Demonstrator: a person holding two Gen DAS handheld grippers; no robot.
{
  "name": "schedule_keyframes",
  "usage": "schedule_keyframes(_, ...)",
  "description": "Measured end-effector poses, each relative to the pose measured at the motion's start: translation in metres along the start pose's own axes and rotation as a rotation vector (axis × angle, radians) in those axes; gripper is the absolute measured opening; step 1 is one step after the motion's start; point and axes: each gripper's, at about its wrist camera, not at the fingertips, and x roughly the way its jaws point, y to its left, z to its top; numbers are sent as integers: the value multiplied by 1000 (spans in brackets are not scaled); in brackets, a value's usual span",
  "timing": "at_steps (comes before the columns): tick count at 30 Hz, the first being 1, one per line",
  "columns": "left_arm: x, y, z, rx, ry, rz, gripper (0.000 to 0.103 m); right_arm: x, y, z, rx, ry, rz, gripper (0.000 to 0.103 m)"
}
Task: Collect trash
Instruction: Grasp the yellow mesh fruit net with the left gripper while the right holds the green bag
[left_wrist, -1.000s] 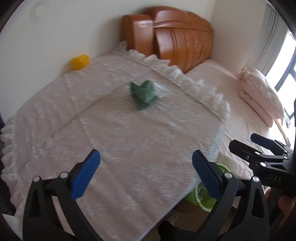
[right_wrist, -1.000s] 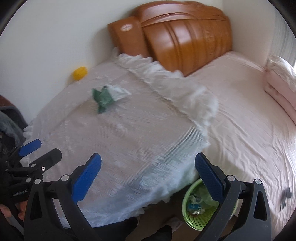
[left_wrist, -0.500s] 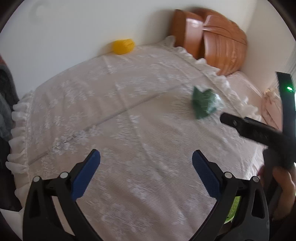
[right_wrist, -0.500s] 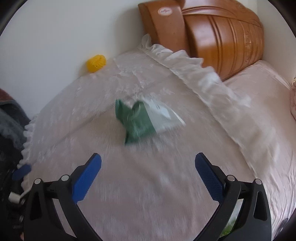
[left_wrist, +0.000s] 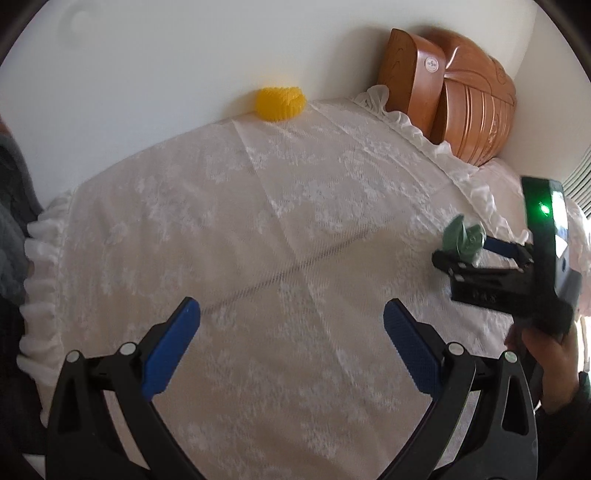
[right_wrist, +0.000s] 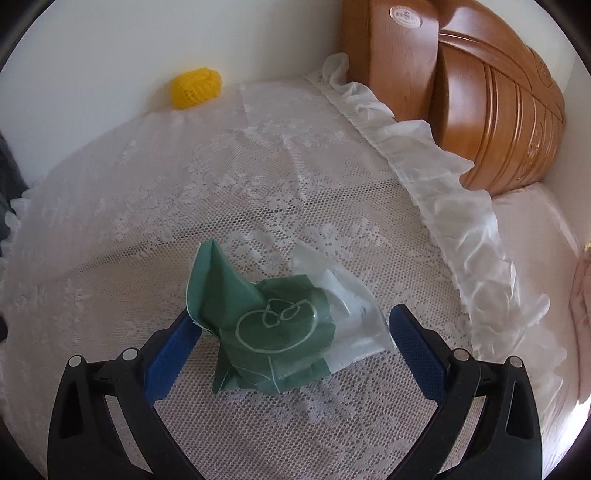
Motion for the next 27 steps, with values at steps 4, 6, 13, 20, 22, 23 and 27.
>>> schedule_keyframes(4, 15, 6, 28, 9, -28, 6, 95, -5, -7, 1, 20, -7, 24, 89)
schedule_keyframes(6, 27, 9, 47, 23, -48, 23, 95, -11, -10, 1, 39, -16, 41, 84)
schedule_keyframes(13, 95, 7, 141, 46, -99, 72, 95, -32, -26, -4, 175, -35, 111, 83)
schedule_keyframes(20, 173, -8, 212, 35, -100, 162, 95, -60, -37, -15, 257, -52, 110, 83)
schedule_keyframes(22, 195, -9, 225, 22, -66, 187, 95, -67, -39, -18, 271, -59, 102, 83)
schedule_keyframes(23, 203, -9, 229, 8, -59, 196, 92, -69, -40, -19, 276, -61, 95, 83)
schedule_keyframes(27, 226, -2, 242, -69, -21, 210, 77, -75, -44, -21, 293, -65, 84, 83)
